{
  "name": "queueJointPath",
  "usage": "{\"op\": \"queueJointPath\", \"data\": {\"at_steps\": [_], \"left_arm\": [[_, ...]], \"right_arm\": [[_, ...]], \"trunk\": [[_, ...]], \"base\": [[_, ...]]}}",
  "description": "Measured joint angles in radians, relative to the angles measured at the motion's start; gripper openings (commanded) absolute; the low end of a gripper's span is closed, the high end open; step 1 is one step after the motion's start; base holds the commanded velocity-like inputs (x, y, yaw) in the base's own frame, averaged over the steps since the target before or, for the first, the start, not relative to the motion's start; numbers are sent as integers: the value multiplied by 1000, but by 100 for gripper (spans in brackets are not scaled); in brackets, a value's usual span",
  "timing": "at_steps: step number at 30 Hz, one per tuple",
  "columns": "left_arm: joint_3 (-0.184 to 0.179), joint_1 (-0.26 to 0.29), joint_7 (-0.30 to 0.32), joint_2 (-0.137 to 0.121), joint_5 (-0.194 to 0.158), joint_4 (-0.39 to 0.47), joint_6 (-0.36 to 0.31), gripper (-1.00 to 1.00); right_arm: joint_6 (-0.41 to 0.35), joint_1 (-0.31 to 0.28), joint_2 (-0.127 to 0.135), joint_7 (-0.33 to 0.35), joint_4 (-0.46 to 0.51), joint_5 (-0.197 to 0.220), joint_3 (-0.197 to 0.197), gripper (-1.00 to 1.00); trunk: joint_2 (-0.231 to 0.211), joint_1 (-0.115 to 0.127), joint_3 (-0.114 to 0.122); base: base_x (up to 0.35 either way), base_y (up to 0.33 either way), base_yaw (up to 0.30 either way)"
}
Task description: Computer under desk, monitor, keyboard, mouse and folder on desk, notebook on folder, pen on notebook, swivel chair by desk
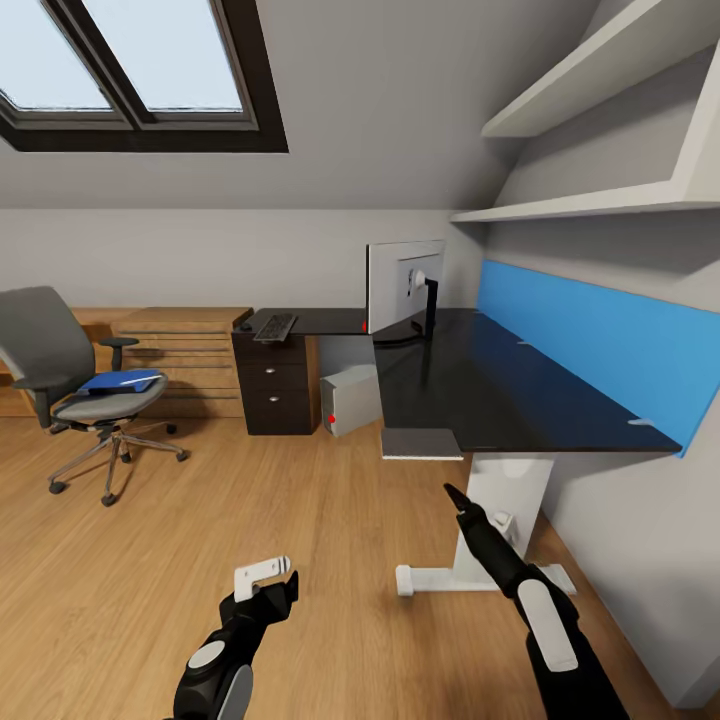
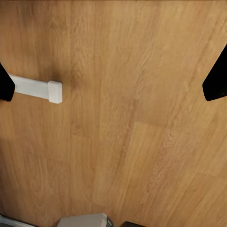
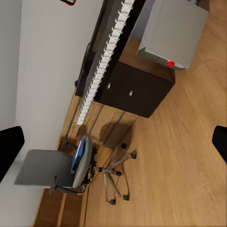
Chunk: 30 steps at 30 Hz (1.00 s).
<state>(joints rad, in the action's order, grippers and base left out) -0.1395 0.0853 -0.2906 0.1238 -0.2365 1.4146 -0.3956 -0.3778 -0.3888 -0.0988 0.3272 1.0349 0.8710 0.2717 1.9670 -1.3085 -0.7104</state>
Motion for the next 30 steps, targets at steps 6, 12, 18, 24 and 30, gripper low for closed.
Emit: {"op": "queueJointPath", "data": {"at_steps": [6, 12, 18, 24, 30], "left_arm": [[-1, 0, 1, -1, 0, -8, 0, 100], [-4, 0, 2, -1, 0, -9, 0, 100], [-5, 0, 2, -1, 1, -9, 0, 100], [-5, 0, 2, -1, 1, -9, 0, 100], [-5, 0, 2, -1, 0, -9, 0, 100]], "right_arm": [[5, 0, -6, 2, 10, 88, -1, 100], [6, 0, -5, 14, 22, 191, 0, 100], [5, 0, 2, 15, 26, 195, 0, 100], [7, 0, 4, 16, 26, 199, 7, 100], [13, 0, 0, 13, 24, 232, 11, 100]], "trunk": [[0, 0, 0], [-7, 4, 3], [-49, 27, 22], [-56, 31, 25], [-56, 31, 25]], "base": [[0, 0, 0], [0, 0, 0], [0, 0, 0], [0, 0, 0], [0, 0, 0]]}}
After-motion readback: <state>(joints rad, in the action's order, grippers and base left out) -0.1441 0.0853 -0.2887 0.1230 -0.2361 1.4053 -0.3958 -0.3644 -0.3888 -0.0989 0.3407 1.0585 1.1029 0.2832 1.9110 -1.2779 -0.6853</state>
